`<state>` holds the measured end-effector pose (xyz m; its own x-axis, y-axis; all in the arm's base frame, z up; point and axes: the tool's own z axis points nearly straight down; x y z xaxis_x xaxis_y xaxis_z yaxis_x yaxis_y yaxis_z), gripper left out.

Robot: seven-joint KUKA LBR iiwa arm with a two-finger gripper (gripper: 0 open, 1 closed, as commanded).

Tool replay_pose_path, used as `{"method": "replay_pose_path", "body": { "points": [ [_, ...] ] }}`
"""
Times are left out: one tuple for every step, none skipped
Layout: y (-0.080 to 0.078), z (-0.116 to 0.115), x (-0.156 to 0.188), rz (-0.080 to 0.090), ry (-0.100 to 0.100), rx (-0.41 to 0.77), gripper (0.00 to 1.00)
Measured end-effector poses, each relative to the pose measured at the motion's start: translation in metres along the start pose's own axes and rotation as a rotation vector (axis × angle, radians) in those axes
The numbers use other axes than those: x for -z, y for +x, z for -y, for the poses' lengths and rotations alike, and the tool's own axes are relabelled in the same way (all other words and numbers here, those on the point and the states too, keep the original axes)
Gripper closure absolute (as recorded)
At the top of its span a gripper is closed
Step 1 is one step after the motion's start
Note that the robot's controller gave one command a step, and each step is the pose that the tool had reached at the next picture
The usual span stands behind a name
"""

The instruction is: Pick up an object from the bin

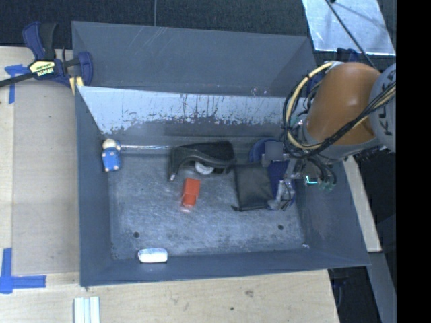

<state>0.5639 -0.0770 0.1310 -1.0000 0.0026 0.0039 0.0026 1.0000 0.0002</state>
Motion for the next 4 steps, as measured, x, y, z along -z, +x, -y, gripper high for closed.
{"method": "replay_pose_path", "body": {
  "points": [
    [0.0042, 0.0065, -0.0601, 0.016, -0.001, -0.014, 0.0],
    [0.0018, 0.0064, -0.0575, 0.013, 0.0, -0.013, 0.0],
    [0.0004, 0.0062, -0.0559, 0.011, 0.0, -0.012, 0.0],
    [-0.0007, 0.0059, -0.0549, 0.011, 0.001, -0.009, 0.0]
  ]
}}
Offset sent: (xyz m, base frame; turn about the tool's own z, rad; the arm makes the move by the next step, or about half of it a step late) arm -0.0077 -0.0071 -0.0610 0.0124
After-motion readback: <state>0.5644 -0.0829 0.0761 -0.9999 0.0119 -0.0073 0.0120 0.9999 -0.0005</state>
